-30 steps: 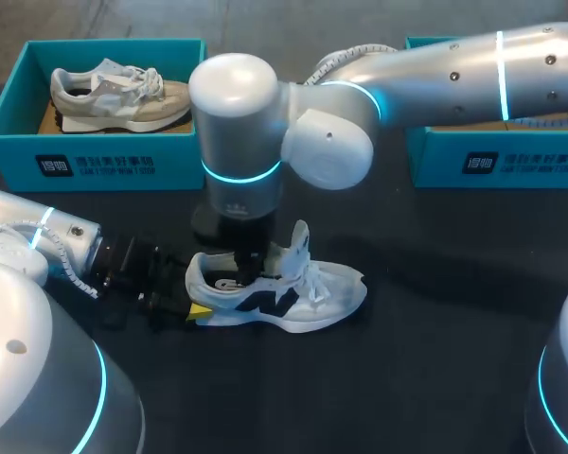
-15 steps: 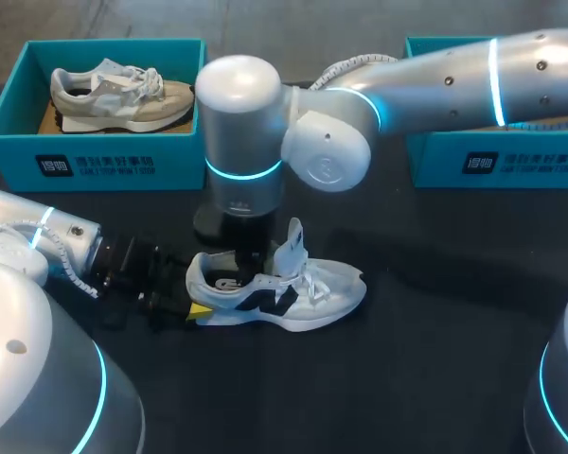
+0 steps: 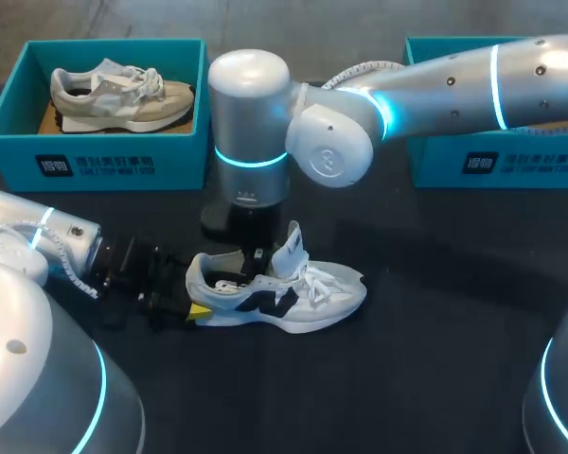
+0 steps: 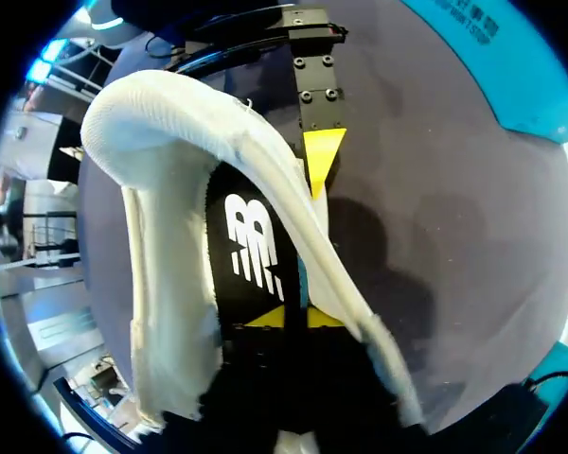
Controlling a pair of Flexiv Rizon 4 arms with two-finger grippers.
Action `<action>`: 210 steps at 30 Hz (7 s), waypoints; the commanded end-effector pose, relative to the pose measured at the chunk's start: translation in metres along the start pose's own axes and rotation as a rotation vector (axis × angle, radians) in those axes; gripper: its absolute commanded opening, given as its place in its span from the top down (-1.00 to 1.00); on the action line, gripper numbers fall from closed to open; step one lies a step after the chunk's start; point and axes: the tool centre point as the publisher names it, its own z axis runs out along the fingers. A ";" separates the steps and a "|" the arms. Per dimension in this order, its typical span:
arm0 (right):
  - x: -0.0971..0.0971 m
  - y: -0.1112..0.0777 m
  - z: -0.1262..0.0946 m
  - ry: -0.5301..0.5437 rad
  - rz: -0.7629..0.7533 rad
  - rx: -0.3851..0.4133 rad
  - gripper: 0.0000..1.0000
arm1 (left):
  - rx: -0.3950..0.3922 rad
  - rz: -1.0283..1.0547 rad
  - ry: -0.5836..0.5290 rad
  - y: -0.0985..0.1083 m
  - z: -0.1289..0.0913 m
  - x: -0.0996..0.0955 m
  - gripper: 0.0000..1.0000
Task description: Take the shoe out of the shoebox, open the shoe tongue, remove and reinsert the insole, then place the shoe into the shoebox
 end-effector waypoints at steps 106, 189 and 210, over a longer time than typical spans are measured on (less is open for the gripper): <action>0.004 0.035 -0.101 0.062 -0.214 -0.312 0.13 | -0.001 0.000 -0.002 0.005 0.004 -0.002 1.00; 0.010 0.083 -0.195 0.173 -0.212 -0.724 1.00 | -0.001 0.000 -0.002 0.005 0.004 -0.002 1.00; 0.021 0.101 -0.243 0.086 -0.229 -0.834 1.00 | -0.001 0.000 -0.002 0.005 0.004 -0.002 1.00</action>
